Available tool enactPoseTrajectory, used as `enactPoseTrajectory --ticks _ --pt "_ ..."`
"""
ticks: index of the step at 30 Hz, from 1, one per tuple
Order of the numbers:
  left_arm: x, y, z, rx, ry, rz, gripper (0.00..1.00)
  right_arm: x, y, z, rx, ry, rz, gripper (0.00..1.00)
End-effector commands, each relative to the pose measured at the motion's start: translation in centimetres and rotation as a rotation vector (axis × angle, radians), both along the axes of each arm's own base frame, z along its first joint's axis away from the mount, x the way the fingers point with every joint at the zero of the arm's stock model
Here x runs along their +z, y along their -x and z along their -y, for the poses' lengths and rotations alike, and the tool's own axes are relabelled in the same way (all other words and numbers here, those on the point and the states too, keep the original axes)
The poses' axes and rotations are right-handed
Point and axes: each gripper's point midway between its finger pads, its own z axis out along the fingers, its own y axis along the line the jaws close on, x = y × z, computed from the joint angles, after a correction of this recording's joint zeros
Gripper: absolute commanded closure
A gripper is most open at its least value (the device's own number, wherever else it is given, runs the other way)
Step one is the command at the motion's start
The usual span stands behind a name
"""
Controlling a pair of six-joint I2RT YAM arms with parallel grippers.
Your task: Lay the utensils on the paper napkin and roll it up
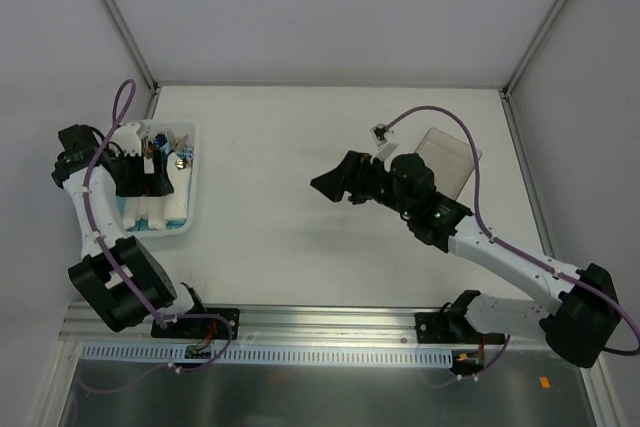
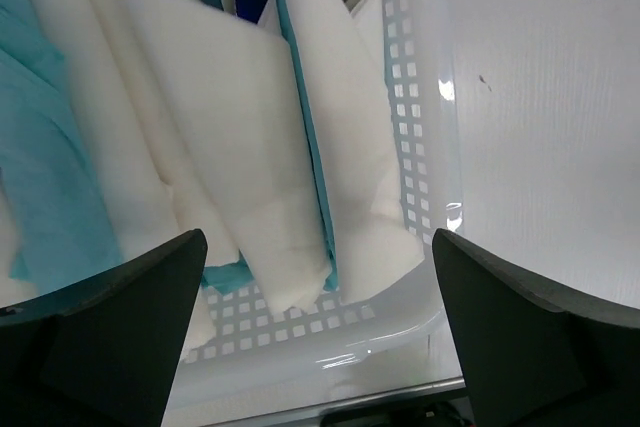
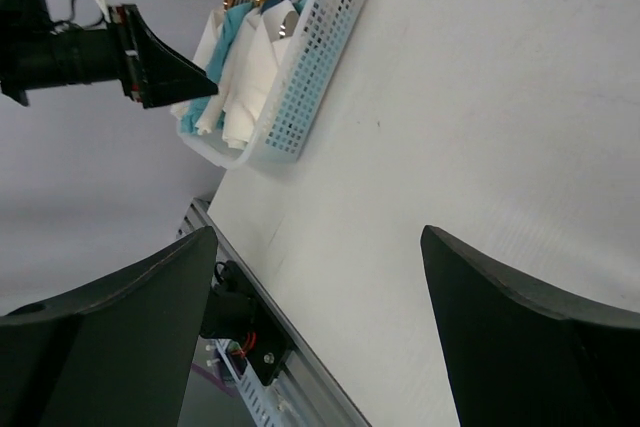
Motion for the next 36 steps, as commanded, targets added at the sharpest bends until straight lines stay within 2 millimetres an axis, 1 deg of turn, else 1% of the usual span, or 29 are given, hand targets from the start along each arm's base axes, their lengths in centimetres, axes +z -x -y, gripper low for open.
enactPoseTrajectory --ticks 1,2,3,6,7,8,9,10,11,12,13,14,15,16,17,19,21,22,24,25,26,27,28,29,30,31,32,33,36 --pt "3.9 -1.5 1.3 -0.066 -0.044 0.099 0.01 1.0 -0.2 1.6 -0.037 0.067 0.064 0.13" --pt "4.4 -1.6 1.7 -0.078 -0.067 0.106 0.01 0.9 -0.2 2.0 -0.042 0.082 0.070 0.13" --pt "5.0 -2.1 3.0 -0.124 -0.077 0.118 0.01 0.9 0.0 2.4 -0.046 0.096 0.077 0.13" --pt "6.5 -2.8 4.9 -0.161 -0.106 0.139 0.01 -0.4 0.4 3.7 -0.058 0.177 0.076 0.12" --pt "6.8 -3.2 6.6 -0.198 -0.104 0.141 0.01 -0.4 0.5 4.2 -0.068 0.189 0.084 0.10" --pt "7.0 -3.4 7.5 -0.215 -0.101 0.138 0.01 -1.4 0.8 4.9 -0.069 0.234 0.065 0.09" --pt "7.7 -3.7 8.1 -0.207 -0.101 0.145 0.01 -1.9 1.0 5.3 -0.067 0.252 0.057 0.09" --pt "8.0 -3.9 10.0 -0.247 -0.094 0.147 0.01 -2.2 0.9 6.2 -0.098 0.277 0.055 0.07" --pt "8.1 -4.1 10.9 -0.252 -0.083 0.142 0.01 -2.5 0.8 6.7 -0.111 0.292 0.051 0.06" --pt "8.7 -4.4 12.0 -0.242 -0.049 0.147 0.01 -2.7 0.9 7.1 -0.115 0.310 0.049 0.04" --pt "8.9 -4.5 13.1 -0.252 -0.028 0.146 0.01 -2.9 0.8 7.5 -0.127 0.329 0.047 0.02" --pt "8.8 -4.6 15.1 -0.294 -0.005 0.131 0.01 -3.4 1.0 8.2 -0.130 0.360 0.034 0.01" --pt "9.1 -4.6 16.2 -0.299 0.018 0.130 0.01 -3.7 0.9 8.6 -0.133 0.390 0.039 0.01" --pt "9.1 -4.4 17.7 -0.335 0.041 0.122 0.01 -3.6 0.7 9.1 -0.155 0.409 0.044 0.01" --pt "8.7 -4.3 19.6 -0.381 0.058 0.101 0.01 -4.2 0.8 9.8 -0.160 0.447 0.026 0.01" --pt "8.5 -4.3 21.5 -0.398 0.098 0.084 0.01 -4.3 0.4 10.8 -0.188 0.494 0.034 0.01" --pt "8.1 -4.3 23.2 -0.416 0.136 0.070 0.01 -4.9 0.3 11.8 -0.207 0.543 0.024 0.01" --pt "8.2 -4.6 24.0 -0.433 0.143 0.089 0.01 -5.1 0.0 12.5 -0.228 0.571 0.026 0.01" --pt "7.1 -5.3 24.4 -0.408 0.090 0.085 0.01 -6.3 -0.3 13.5 -0.245 0.624 -0.014 0.01" --pt "6.7 -5.3 25.5 -0.412 0.072 0.078 0.01 -7.0 -0.3 13.8 -0.246 0.647 -0.039 0.01" --pt "5.5 -5.8 25.3 -0.382 0.027 0.051 0.01 -7.4 -0.6 14.1 -0.254 0.656 -0.055 0.01" --pt "4.7 -5.7 25.4 -0.373 0.013 0.030 0.01 -7.8 -0.6 14.2 -0.252 0.670 -0.068 0.01" --pt "3.9 -5.6 25.7 -0.378 0.002 0.015 0.01 -8.7 -0.7 14.3 -0.248 0.694 -0.085 0.01" --pt "3.4 -6.0 25.8 -0.376 0.000 0.021 0.01 -9.0 -0.9 14.4 -0.255 0.709 -0.089 0.01" --pt "2.2 -5.6 25.8 -0.379 0.000 -0.002 0.01 -9.6 -1.0 14.6 -0.259 0.727 -0.097 0.01" --pt "1.6 -5.5 25.8 -0.381 0.003 -0.009 0.01 -9.9 -1.2 14.7 -0.261 0.740 -0.102 0.01" --pt "1.2 -5.5 25.8 -0.382 0.004 -0.012 0.01 -10.7 -1.3 14.8 -0.261 0.764 -0.120 0.01" --pt "0.2 -5.2 25.9 -0.387 0.012 -0.023 0.01 -11.0 -1.4 14.7 -0.258 0.772 -0.127 0.01" --pt "-0.9 -5.0 25.9 -0.390 0.012 -0.031 0.01 -11.6 -1.6 14.6 -0.251 0.789 -0.138 0.01"
